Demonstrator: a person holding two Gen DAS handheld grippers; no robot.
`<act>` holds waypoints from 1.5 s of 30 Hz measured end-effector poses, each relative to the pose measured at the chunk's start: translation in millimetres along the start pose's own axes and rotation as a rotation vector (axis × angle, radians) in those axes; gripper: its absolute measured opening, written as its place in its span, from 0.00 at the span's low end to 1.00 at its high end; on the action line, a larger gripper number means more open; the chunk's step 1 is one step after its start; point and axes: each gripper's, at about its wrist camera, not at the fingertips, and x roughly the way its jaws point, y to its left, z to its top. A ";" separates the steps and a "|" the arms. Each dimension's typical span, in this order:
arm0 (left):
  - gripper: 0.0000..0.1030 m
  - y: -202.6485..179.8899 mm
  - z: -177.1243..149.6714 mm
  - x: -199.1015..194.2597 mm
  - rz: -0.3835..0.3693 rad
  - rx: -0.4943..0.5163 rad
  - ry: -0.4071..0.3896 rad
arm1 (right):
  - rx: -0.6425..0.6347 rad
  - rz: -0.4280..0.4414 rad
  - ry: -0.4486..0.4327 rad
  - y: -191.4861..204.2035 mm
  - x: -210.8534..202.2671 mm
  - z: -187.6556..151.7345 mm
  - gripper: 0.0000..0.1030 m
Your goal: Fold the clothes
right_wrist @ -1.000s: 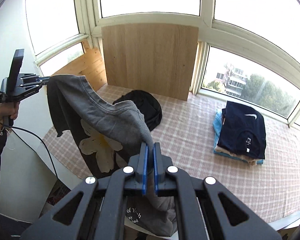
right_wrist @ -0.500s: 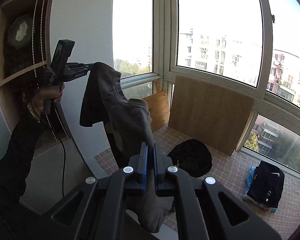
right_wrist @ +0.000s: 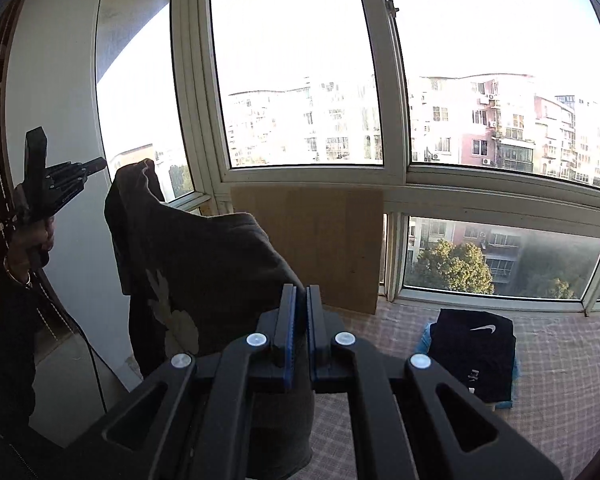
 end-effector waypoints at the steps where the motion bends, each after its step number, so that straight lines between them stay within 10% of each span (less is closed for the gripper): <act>1: 0.00 -1.5 -1.2 15.6 -0.034 -0.025 0.036 | 0.003 0.003 0.003 -9.5 3.9 3.5 0.04; 6: 0.00 -68.6 -55.3 107.6 -0.202 0.063 0.302 | 0.001 -0.058 0.144 -40.4 64.2 -11.4 0.04; 13: 0.05 -241.4 -184.2 179.4 -0.559 0.266 0.619 | 0.074 -0.128 0.583 -95.6 148.7 -184.4 0.04; 25: 0.34 -436.4 -261.3 243.9 -0.758 0.566 0.831 | 0.205 -0.176 0.797 -209.3 201.2 -314.9 0.44; 34: 0.33 -479.8 -285.4 282.5 -0.754 0.706 0.941 | 0.226 -0.108 0.878 -245.9 246.3 -335.6 0.46; 35: 0.21 -480.2 -287.8 285.0 -0.756 0.714 0.955 | 0.227 -0.098 0.885 -247.6 249.0 -337.5 0.46; 37: 0.04 -477.5 -289.8 291.9 -0.773 0.688 0.989 | 0.230 -0.079 0.900 -251.0 253.6 -341.5 0.46; 45: 0.04 -440.3 -258.3 308.5 -0.736 0.516 0.965 | 0.327 0.088 0.925 -264.2 268.2 -349.9 0.46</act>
